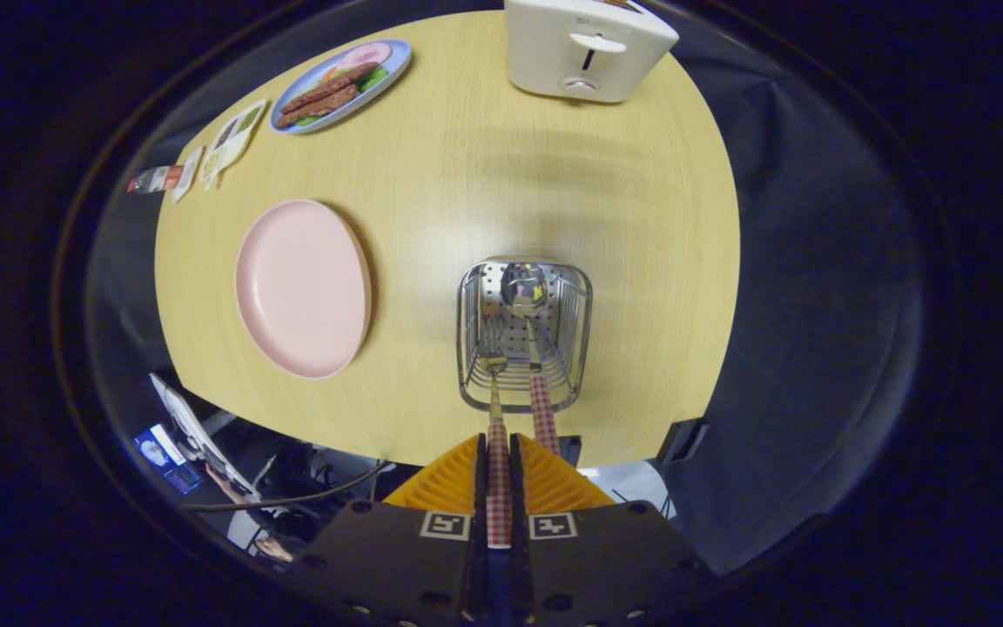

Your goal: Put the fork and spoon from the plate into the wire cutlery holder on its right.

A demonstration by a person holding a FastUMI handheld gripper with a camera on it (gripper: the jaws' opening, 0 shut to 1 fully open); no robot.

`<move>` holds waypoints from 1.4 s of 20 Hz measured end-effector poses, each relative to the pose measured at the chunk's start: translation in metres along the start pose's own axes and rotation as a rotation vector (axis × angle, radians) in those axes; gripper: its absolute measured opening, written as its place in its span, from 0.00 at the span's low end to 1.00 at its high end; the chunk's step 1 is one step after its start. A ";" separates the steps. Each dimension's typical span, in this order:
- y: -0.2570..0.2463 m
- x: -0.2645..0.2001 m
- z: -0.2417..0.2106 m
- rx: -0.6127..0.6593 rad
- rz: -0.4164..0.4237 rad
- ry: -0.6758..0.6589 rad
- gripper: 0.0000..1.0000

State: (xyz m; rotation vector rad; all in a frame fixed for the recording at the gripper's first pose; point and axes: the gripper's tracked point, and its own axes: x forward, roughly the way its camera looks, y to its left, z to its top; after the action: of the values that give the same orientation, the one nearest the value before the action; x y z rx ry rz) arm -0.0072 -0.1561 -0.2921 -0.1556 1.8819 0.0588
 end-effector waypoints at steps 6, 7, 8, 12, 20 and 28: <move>0.006 -0.010 0.010 0.003 0.008 -0.100 0.10; 0.009 -0.010 0.010 0.008 0.012 -0.117 0.10; 0.011 -0.014 0.010 0.010 0.016 -0.131 0.12; 0.016 -0.027 0.010 0.019 0.009 -0.212 0.15; 0.054 -0.078 0.016 0.032 -0.008 -0.553 0.27; 0.125 -0.136 -0.008 -0.057 -0.048 -0.928 0.79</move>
State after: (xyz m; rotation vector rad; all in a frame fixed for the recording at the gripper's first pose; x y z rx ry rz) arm 0.0093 -0.0231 -0.1656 -0.1729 0.9506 0.1276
